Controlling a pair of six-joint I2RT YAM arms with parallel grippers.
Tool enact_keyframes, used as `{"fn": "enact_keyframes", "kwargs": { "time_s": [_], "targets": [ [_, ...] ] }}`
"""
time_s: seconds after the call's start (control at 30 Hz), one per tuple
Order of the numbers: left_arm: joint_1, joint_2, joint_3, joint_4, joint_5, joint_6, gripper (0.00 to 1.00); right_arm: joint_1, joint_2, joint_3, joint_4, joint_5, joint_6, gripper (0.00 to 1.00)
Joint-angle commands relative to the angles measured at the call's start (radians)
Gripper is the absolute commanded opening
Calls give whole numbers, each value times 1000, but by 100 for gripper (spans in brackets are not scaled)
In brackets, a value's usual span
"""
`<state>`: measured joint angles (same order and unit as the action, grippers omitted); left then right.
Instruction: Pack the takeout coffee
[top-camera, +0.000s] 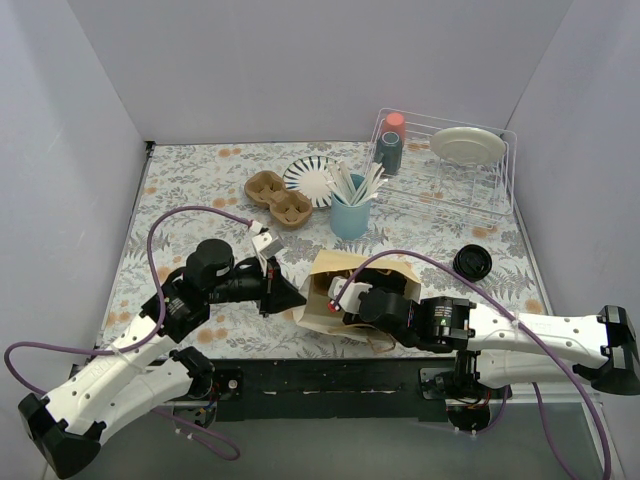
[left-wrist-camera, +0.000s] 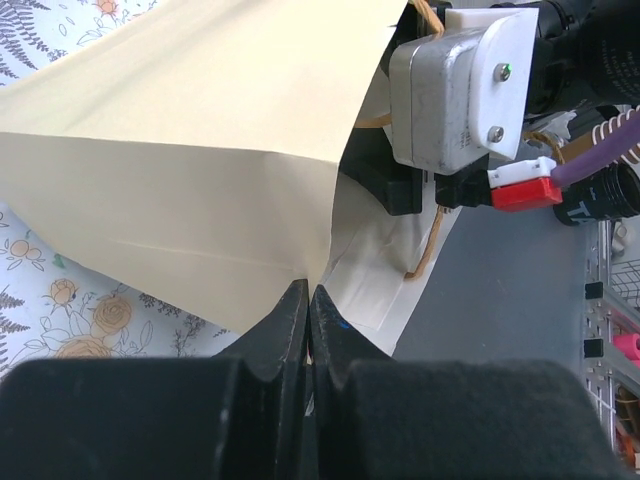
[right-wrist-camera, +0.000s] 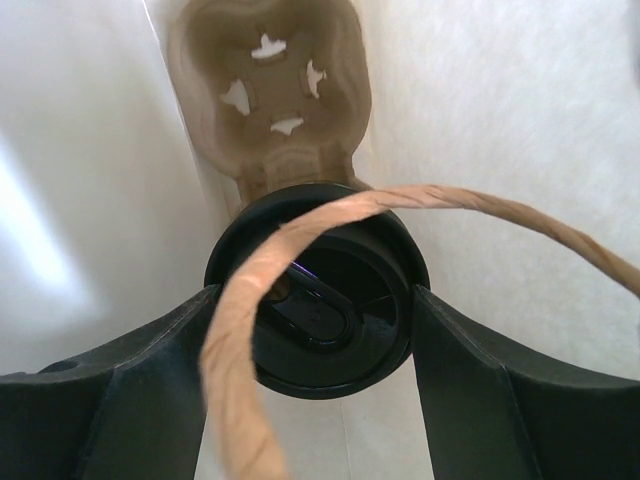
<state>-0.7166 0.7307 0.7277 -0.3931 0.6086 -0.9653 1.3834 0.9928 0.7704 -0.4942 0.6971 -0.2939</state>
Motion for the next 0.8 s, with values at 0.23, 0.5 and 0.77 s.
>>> {"fn": "enact_keyframes", "kwargs": {
  "time_s": [0.23,0.5,0.77],
  "targets": [
    [-4,-53,-36,30,10,62,0,0,-25,-48,-40,44,-28,21],
    [-4,-50,-33,30,23,103,0,-6,-55,-103,31,25,-113,21],
    [-4,-60,-37,36,49,82,0,-26,-37,-135,121,21,-177,20]
  ]
}}
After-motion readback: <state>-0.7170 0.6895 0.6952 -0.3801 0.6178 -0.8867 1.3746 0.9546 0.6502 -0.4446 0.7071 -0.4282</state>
